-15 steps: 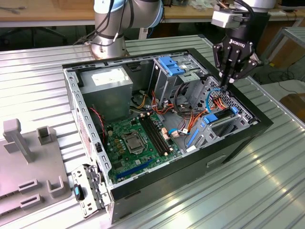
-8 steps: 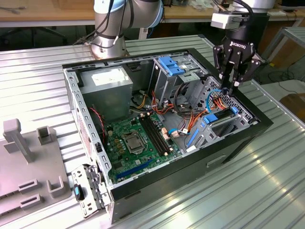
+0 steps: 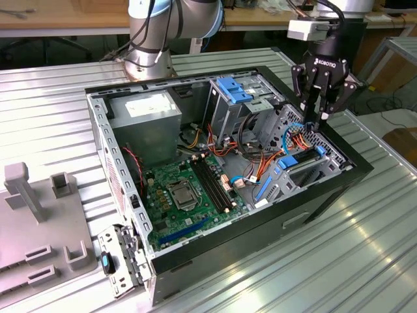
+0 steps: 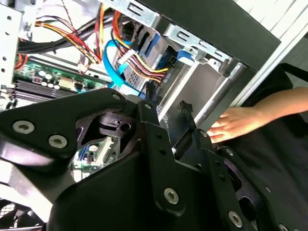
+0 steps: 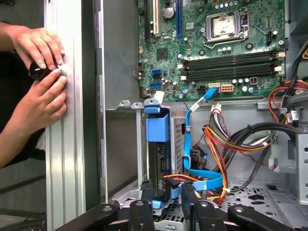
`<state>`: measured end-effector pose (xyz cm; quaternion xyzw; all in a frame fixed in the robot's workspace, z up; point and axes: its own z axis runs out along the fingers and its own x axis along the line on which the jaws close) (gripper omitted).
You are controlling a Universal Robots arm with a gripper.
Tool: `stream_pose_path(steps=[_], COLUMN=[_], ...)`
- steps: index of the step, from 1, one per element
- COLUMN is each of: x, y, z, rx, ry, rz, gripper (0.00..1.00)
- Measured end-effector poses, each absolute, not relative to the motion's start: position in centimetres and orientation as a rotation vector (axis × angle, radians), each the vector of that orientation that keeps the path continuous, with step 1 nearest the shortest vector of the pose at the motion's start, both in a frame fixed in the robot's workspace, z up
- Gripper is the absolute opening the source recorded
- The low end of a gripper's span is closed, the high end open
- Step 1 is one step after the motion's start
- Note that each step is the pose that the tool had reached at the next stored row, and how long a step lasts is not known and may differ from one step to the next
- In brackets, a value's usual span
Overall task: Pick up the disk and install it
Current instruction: 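Insert the second disk wire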
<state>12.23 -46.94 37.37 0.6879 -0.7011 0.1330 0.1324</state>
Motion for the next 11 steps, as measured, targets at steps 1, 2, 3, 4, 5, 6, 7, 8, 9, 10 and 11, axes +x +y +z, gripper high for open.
stream_pose_path(steps=[1, 2, 3, 4, 5, 6, 7, 8, 9, 10, 11], x=[12.2, 12.2, 12.2, 12.2, 12.2, 12.2, 12.2, 12.2, 12.2, 12.2, 12.2], y=[-46.9, -46.9, -46.9, -46.9, -46.9, -46.9, -46.9, -46.9, -46.9, -46.9, -46.9], z=[37.3, 37.3, 37.3, 37.2, 37.1, 36.8, 36.6, 36.5, 36.4, 36.2, 36.0], rx=[1.991, 1.984, 1.980, 1.974, 1.969, 1.965, 1.964, 1.962, 1.961, 1.960, 1.960], ry=[-2.030, -2.023, -2.018, -2.012, -2.007, -2.004, -2.002, -2.000, -1.999, -1.998, -1.999], rz=[0.394, 0.405, 0.411, 0.421, 0.429, 0.434, 0.437, 0.439, 0.441, 0.442, 0.442], gripper=[0.38, 0.38, 0.38, 0.38, 0.38, 0.30, 0.23, 0.17, 0.17, 0.16, 0.16])
